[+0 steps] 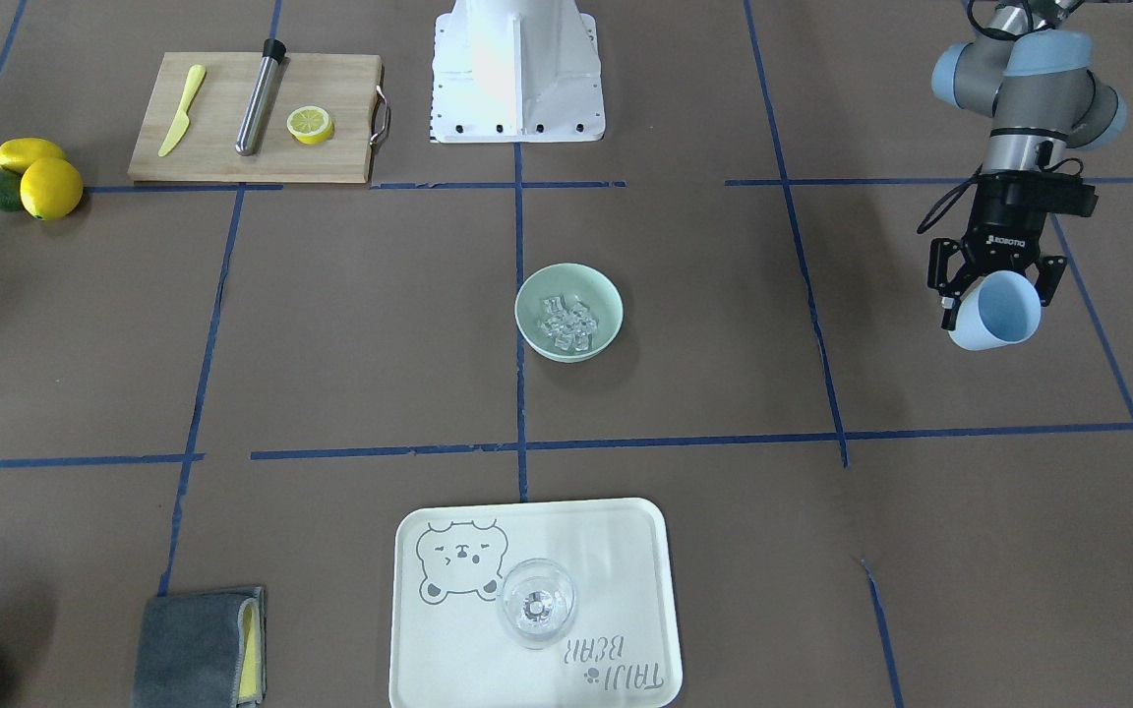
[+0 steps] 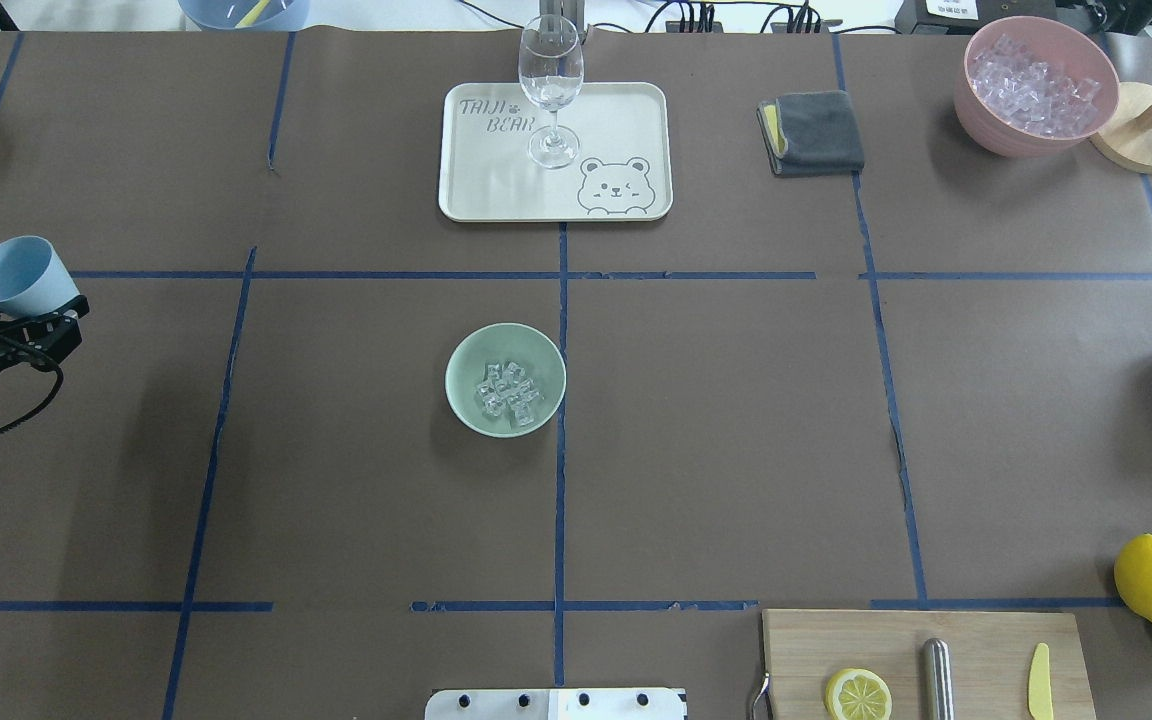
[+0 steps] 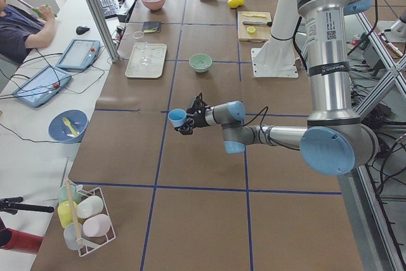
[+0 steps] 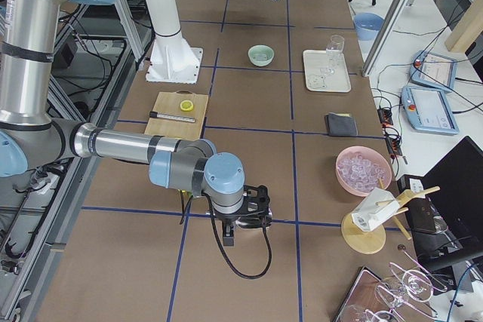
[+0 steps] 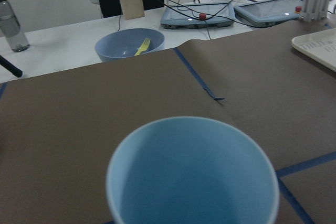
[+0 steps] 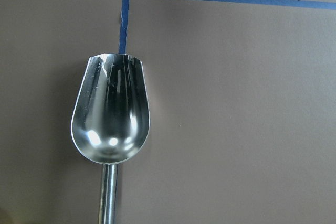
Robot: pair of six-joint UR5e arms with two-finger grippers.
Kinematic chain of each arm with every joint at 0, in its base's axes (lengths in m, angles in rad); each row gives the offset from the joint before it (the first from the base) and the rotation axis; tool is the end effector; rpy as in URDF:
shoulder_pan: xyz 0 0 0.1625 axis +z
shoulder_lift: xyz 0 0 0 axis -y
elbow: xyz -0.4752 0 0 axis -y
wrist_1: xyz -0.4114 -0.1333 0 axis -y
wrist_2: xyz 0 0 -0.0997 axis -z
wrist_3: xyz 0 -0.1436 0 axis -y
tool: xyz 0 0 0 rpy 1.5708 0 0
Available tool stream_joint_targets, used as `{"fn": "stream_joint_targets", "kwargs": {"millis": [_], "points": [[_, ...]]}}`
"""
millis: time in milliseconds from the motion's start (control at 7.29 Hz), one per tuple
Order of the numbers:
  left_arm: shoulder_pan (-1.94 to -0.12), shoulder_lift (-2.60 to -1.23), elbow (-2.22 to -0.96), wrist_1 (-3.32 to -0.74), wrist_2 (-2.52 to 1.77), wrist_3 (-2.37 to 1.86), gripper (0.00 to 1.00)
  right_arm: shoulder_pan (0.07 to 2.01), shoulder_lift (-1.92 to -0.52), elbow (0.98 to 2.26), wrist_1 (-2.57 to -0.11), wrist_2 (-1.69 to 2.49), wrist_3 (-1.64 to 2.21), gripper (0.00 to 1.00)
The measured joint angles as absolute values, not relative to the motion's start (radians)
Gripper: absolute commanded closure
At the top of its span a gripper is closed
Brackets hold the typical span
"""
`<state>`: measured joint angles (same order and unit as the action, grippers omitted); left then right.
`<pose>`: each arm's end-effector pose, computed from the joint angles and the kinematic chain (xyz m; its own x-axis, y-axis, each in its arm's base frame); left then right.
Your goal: Pour ice into bowl
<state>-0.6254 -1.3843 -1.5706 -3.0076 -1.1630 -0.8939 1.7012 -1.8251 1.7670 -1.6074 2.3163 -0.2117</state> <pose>0.2718 -0.4310 0.6528 0.7270 0.1843 -0.6615 0.4967 0.5240 0.6919 0.0851 -0.3725 0.7608 0.7313 -0.0518 0.6801 0.0248 0.9985 0.0494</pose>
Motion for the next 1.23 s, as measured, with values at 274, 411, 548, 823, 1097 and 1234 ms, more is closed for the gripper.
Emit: {"fn": "stream_joint_targets", "kwargs": {"millis": [274,411,548,823,1097,1234], "points": [[-0.614,-1.383,-1.500,-3.034,-1.086,-1.007,1.00,1.701,-1.824,1.770,-1.606,2.316,-0.212,0.00],[-0.605,-1.384,-1.483,-3.036,-1.076,-1.024,1.00,1.701,-1.824,1.772,-1.606,2.316,-0.213,0.00],[-0.588,-1.385,-1.471,-3.037,-1.071,-1.034,1.00,1.701,-1.824,1.772,-1.606,2.316,-0.213,0.00],[-0.532,-1.385,-1.452,-3.037,-1.018,-1.061,1.00,1.701,-1.822,1.774,-1.606,2.316,-0.213,0.00],[-0.481,-1.385,-1.438,-3.037,-0.959,-1.079,1.00,1.701,-1.821,1.774,-1.606,2.316,-0.212,0.00],[-0.464,-1.385,-1.434,-3.037,-0.951,-1.089,1.00,1.702,-1.821,1.774,-1.606,2.316,-0.212,0.00]]}}
